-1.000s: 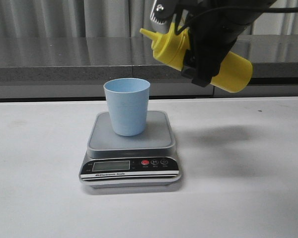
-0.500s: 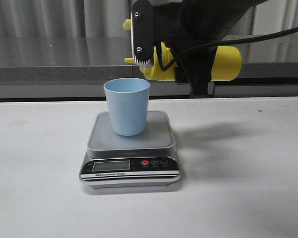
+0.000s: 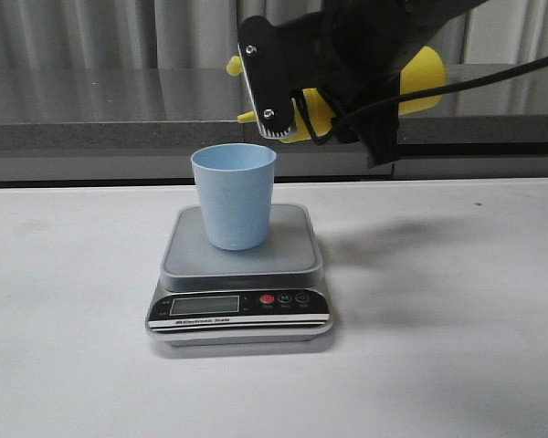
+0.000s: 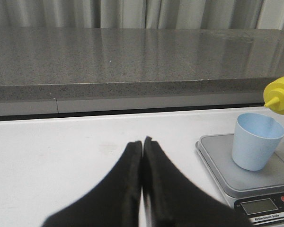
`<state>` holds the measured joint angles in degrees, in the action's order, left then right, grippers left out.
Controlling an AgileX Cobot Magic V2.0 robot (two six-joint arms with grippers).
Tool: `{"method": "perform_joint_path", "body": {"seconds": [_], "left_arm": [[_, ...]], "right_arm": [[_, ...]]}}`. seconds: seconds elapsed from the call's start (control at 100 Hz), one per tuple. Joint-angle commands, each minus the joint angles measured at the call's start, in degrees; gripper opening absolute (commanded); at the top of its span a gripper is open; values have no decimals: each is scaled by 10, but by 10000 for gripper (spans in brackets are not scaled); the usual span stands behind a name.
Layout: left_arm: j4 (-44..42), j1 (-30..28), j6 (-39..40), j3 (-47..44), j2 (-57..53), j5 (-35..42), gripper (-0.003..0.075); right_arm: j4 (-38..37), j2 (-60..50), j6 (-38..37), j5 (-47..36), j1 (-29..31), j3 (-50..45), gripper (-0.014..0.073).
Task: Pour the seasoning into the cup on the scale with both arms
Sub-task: 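Hold the bottle inverted with its nozzle over the blue cup, then tilt the bottle upright with the right gripper and move it back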
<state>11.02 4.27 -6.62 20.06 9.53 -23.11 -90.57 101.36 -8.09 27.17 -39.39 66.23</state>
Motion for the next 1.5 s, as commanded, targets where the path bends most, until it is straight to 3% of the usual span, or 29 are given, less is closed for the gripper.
{"method": "perform_joint_path", "body": {"seconds": [0.0,0.49,0.7,0.93,1.14,1.49], "left_arm": [[5,-2,4,16,5,45,-20],[5,-2,4,16,5,45,-20],[5,-2,4,16,5,45,-20],[5,-2,4,16,5,45,-20],[5,-2,4,16,5,45,-20],[5,-2,4,16,5,45,-20]], "right_arm": [[-37,-26,3,19,-1,18,202],[-37,-26,1,18,-1,18,202],[-28,-35,-68,14,-1,18,202],[104,-74,-104,4,10,18,202],[223,-111,-104,-66,47,18,202],[452,-164,-103,-294,145,-30,202]]}}
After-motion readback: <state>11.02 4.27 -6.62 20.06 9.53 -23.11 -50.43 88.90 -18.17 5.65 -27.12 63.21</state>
